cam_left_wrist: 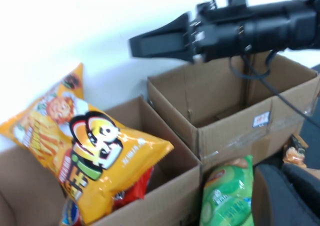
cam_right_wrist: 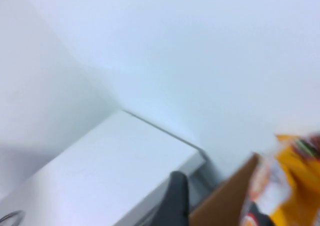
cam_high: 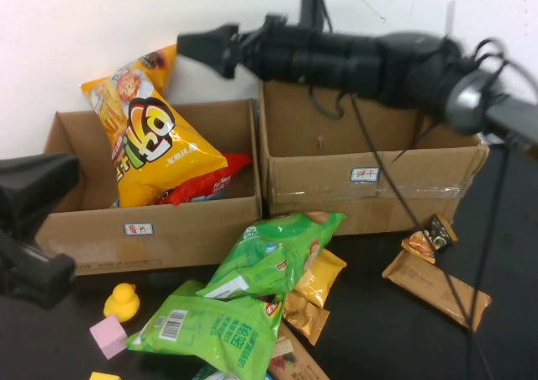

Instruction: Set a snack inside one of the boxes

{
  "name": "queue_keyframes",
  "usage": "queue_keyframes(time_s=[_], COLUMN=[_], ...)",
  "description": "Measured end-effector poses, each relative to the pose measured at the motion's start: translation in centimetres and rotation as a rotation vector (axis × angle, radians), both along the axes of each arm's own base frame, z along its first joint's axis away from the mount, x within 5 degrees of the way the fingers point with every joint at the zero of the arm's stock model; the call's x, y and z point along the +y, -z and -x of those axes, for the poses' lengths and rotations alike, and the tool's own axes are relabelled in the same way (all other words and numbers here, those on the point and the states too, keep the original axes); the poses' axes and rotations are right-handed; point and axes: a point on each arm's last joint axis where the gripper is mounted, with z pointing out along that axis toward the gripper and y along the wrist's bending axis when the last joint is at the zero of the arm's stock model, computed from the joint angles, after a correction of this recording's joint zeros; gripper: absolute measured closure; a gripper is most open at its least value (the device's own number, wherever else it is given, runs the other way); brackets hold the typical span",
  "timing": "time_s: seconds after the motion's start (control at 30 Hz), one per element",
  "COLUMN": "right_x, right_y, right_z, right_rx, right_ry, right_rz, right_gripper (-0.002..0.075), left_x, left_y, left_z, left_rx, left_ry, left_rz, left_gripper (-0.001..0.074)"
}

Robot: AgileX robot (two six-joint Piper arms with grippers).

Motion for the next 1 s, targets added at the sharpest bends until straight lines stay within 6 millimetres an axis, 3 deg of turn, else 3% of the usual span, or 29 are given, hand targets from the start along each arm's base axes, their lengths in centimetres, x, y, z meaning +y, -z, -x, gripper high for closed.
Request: queue_keyframes(time_s=[0.1, 0.17, 0.23, 0.27, 0.33, 0.47, 0.6, 0.7, 0.8, 0.9, 1.0], right_x=[-1.7, -2.9, -4.4, -5.2, -6.7, -8.7, -11.2, -13.9, -16.1, -17.9, -19.5], right_y=[-2.4, -3.8, -5.0, -5.3, -6.1, -9.0, -14.0, -17.5, -20.2, -21.6, -21.9], right_z=[0.5, 1.0, 1.6, 1.7, 2.4, 4.9, 9.4, 13.0, 15.3, 18.1, 21.7], right_rx=[-0.041, -0.053, -0.057, -0.053, -0.048, -0.09, -0.173, -0.22, -0.267, -0.284, -0.28], right_ry=[-0.053, -0.085, -0.133, -0.154, -0.214, -0.257, -0.173, -0.059, 0.085, 0.169, 0.202], right_rz=[0.018, 0.059, 0.109, 0.127, 0.173, 0.368, 0.676, 0.882, 0.988, 1.04, 1.067], right_gripper=[0.0123, 0.0277, 0.0506, 0.0581, 0.0659, 0.0704, 0.0714, 0.0715, 0.0715, 0.0716, 0.0716], left_x=[0.3, 0.5, 0.6, 0.8, 1.0, 2.1, 3.5, 4.1, 4.4, 4.4, 4.6], left_y=[-0.3, -0.6, -0.9, -1.0, -1.3, -1.6, -1.3, 0.1, 2.2, 4.8, 6.8], left_z=[0.3, 0.5, 0.8, 1.0, 1.4, 2.8, 4.1, 4.7, 5.2, 5.7, 6.2], left_rx=[-0.036, -0.066, -0.089, -0.101, -0.12, -0.149, -0.172, -0.183, -0.185, -0.194, -0.195], left_ry=[-0.003, -0.003, -0.003, -0.002, -0.004, -0.019, -0.058, -0.079, -0.077, -0.058, -0.049], left_rz=[-0.008, -0.007, -0.004, 0.001, 0.008, -0.008, -0.071, -0.1, -0.088, -0.053, -0.012], left_gripper=[0.0736, 0.0736, 0.0736, 0.0736, 0.0736, 0.0736, 0.0736, 0.0736, 0.0736, 0.0736, 0.0736])
